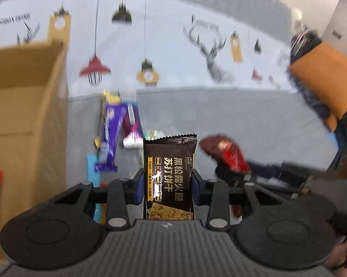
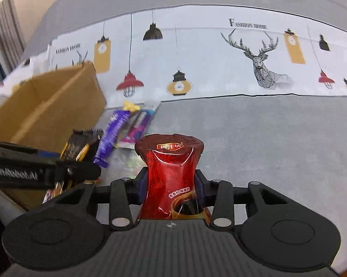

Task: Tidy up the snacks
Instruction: 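Carry the biscuit packet with the left tool while the right tool carries the coffee packet into the box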

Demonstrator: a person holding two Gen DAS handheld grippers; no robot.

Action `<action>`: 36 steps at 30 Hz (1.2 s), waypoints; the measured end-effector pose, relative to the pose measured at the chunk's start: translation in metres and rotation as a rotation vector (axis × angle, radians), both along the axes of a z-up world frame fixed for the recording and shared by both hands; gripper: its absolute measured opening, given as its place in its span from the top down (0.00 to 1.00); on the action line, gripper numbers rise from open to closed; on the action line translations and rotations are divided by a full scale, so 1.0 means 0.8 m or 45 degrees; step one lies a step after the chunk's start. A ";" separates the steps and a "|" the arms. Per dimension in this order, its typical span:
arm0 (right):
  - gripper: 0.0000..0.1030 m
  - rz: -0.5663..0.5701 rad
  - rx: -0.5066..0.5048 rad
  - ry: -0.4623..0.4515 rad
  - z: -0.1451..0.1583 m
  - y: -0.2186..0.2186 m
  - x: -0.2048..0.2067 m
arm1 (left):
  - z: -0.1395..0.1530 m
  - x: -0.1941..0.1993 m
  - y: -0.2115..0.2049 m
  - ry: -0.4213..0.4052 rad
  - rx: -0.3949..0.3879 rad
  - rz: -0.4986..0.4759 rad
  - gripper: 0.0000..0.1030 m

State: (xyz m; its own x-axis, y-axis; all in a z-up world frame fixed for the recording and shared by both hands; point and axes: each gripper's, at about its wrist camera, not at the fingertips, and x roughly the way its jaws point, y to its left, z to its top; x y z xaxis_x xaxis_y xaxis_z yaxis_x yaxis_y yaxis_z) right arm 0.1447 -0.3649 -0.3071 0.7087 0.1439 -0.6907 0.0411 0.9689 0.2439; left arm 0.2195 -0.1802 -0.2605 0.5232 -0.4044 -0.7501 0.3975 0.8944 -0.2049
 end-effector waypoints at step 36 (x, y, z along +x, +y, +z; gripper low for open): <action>0.58 0.243 -0.047 0.020 0.071 0.333 0.088 | 0.009 0.044 0.327 -0.010 -0.030 0.529 0.58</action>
State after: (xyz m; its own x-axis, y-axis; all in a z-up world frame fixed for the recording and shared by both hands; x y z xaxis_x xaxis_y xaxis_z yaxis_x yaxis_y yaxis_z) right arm 0.2147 -0.0988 -0.2503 0.6598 0.2490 -0.7090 -0.1408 0.9677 0.2089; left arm 0.2550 0.0817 -0.2537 0.6515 -0.1747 -0.7383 0.0054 0.9742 -0.2258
